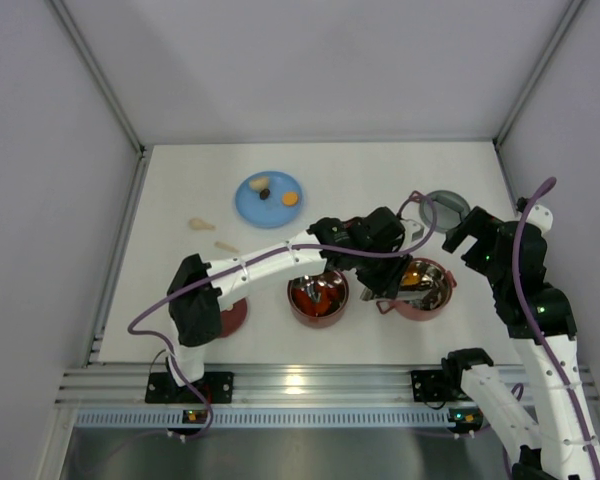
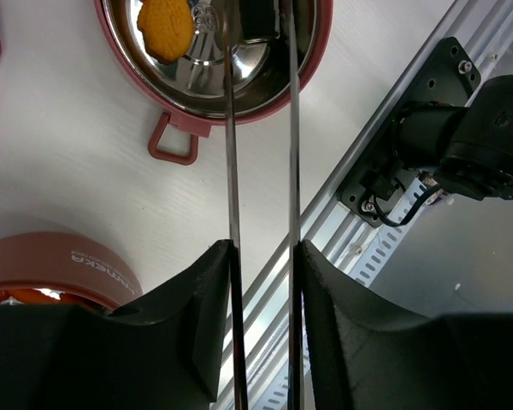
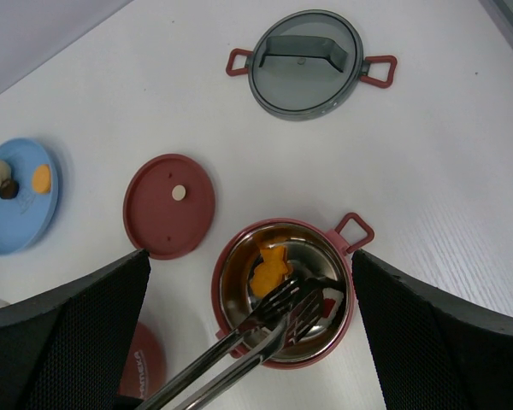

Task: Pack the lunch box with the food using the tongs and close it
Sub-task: Place the fake food in the packing box, then pick up the fake food from the plate.

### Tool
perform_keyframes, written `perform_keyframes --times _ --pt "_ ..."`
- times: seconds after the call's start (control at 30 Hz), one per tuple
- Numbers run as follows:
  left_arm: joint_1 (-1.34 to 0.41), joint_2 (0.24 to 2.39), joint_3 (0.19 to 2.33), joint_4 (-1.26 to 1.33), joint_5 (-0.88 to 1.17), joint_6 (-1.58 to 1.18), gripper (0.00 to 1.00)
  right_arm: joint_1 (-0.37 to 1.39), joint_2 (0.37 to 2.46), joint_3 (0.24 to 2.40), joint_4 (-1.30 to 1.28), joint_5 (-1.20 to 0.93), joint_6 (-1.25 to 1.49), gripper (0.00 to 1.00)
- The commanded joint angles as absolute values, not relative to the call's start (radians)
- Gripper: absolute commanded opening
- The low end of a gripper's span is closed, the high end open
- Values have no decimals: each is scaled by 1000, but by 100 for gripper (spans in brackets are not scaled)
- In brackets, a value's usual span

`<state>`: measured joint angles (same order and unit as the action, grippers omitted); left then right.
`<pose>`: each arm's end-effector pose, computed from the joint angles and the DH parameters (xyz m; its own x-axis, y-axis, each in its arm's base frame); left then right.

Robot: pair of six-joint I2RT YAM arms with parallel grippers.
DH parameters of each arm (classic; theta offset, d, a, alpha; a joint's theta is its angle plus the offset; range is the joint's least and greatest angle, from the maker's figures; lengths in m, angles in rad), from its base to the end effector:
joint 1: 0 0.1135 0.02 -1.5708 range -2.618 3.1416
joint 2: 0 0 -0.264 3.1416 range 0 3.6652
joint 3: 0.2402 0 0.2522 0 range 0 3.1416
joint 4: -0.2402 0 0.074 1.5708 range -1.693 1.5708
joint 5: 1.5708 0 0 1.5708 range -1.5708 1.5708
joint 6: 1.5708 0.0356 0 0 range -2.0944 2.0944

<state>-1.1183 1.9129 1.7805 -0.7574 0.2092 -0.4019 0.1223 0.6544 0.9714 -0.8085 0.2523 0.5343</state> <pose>0.1804 -0.3880 0.3048 -0.6791 0.5218 -0.5163 0.7294 0.5587 -0.3948 0.1204 0.0058 0.3564 -0.3521 0.4536 -0.8187 0.3249 0.8796 0.3476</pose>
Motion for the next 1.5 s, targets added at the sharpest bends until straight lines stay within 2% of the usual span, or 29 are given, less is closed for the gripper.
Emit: perform_keyframes --times 0.0,0.2,0.57,0.83,1.03,1.23,1.47 --pt "-1123 1914 1832 -729 187 -399 43 112 647 989 -799 259 526 99" --pt "-1123 1910 1851 -750 164 -382 50 113 649 992 -796 255 526 100" --pt "-1123 1887 1919 -790 109 -353 51 112 655 992 -792 247 526 99" --pt "-1108 1790 1925 -847 -105 -357 50 112 653 996 -793 244 528 99" --pt "-1020 1706 1893 -903 -239 -371 48 112 655 989 -787 236 528 99" --pt "-797 1644 1798 -925 -342 -390 46 112 657 985 -784 236 525 99" --pt "-611 1683 1724 -877 -393 -380 43 112 661 977 -779 229 525 99"
